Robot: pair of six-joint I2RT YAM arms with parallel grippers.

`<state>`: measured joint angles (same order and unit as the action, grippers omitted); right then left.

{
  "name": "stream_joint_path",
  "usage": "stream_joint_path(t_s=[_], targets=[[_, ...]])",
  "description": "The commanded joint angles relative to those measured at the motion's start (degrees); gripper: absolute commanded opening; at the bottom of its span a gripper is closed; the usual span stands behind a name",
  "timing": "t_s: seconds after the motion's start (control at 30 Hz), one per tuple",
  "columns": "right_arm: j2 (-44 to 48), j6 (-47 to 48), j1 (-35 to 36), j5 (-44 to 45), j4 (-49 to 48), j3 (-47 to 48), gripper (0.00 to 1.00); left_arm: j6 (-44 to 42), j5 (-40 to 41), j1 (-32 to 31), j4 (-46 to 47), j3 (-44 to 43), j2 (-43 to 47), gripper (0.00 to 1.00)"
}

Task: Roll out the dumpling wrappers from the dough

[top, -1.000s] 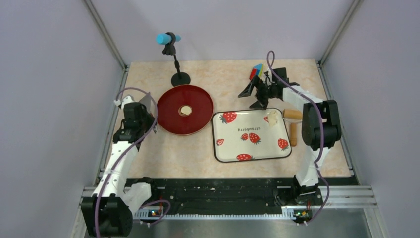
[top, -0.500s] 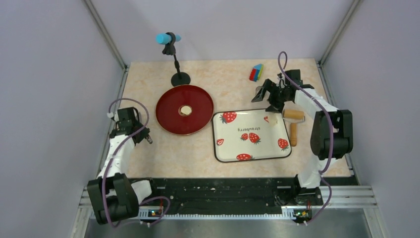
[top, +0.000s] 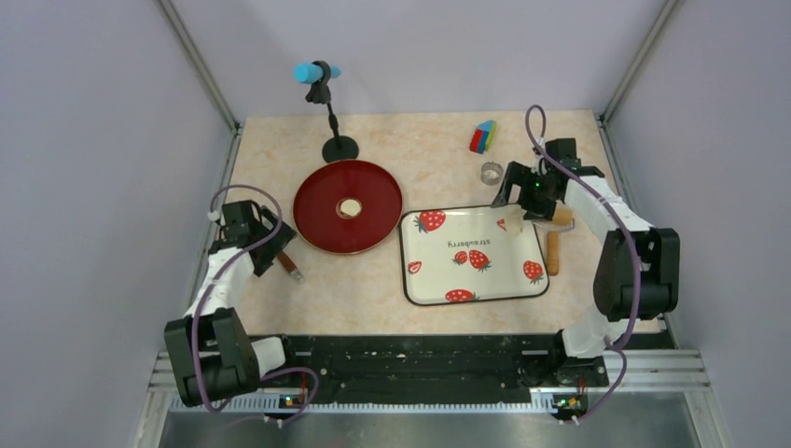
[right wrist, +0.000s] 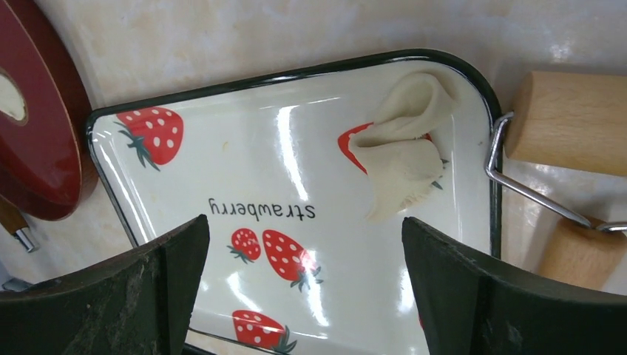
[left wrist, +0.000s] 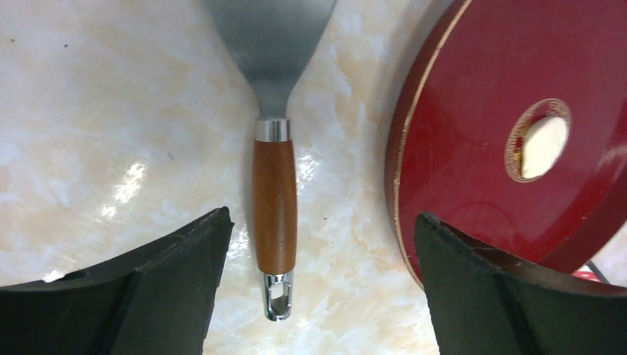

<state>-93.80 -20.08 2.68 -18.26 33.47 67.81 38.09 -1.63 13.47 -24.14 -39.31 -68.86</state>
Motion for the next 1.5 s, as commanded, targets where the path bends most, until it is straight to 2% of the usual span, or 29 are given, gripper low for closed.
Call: stream_joint_path(t_s=[0.0, 0.27, 0.37, 0.47, 0.57, 0.67, 0.73, 0.8, 0.87, 1.0, 1.07, 1.13, 1.2, 1.27, 1.37, 1.47], targets=[[5.22, 3.23, -0.65, 4.54, -0.03, -1.68, 0.99, -0.72, -2.06, 0.56, 5.18, 0.82, 4.27, 0.99], [16.29, 3.41, -0.61, 15.53, -6.63, -7.68, 0.99, -1.37, -6.85, 1.02, 17.57, 3.79, 5.35, 0.99], [21.13, 4.97, -0.65, 20.47, -10.64, -11.86, 0.99, -5.56, -8.45, 1.02, 20.98, 3.30, 4.86, 0.99], [28.75, 5.59, -0.60, 25.13, -21.94, -21.79, 0.99, -13.86, -8.53, 1.02, 27.83, 4.78, 5.16, 0.99], [37.58, 8.24, -0.66, 28.86, -40.86, -35.78, 0.99, -21.82, -10.42, 0.87, 37.52, 8.30, 3.22, 0.99], [45.41, 12.76, -0.65, 34.72, -59.47, -50.82, 0.99, -24.48, -8.38, 0.62, 44.51, 11.01, 0.11, 0.99], [47.53, 15.01, -0.61, 36.94, -72.47, -59.26, 0.99, -26.85, -6.26, -0.46, 50.85, 13.75, -0.96, 0.99], [45.05, 15.03, -0.59, 38.82, -82.49, -64.16, 0.99, -31.84, -2.84, -3.64, 58.30, 16.84, -2.23, 0.99], [40.48, 16.05, -0.65, 38.30, -83.34, -64.25, 0.99, -36.12, 0.79, -6.23, 64.62, 18.72, -4.29, 0.99], [32.09, 14.90, -0.61, 40.99, -90.60, -63.88, 0.99, -34.73, 2.56, -7.23, 65.06, 15.01, -9.07, 0.99], [27.34, 15.43, -0.59, 42.37, -95.59, -62.19, 0.99, -34.34, 2.29, -7.94, 69.79, 15.33, -12.44, 0.99], [24.77, 15.43, -0.63, 40.59, -89.47, -58.15, 0.99, -35.52, 3.97, -8.88, 77.71, 17.85, -14.87, 0.99], [20.89, 15.78, -0.65, 39.65, -86.12, -54.49, 0.99, -34.94, 3.46, -8.99, 76.35, 19.25, -13.57, 0.99], [18.23, 16.21, -0.63, 38.65, -83.57, -51.58, 0.99, -35.64, 4.13, -9.08, 87.10, 22.21, -16.24, 0.99], [18.19, 17.06, -0.64, 35.85, -83.38, -51.09, 0.99, -34.79, 4.02, -9.08, 78.37, 20.26, -13.74, 0.99], [21.13, 19.15, -0.65, 32.55, -86.18, -54.35, 0.99, -35.51, 4.04, -9.05, 82.31, 21.00, -14.75, 0.99]])
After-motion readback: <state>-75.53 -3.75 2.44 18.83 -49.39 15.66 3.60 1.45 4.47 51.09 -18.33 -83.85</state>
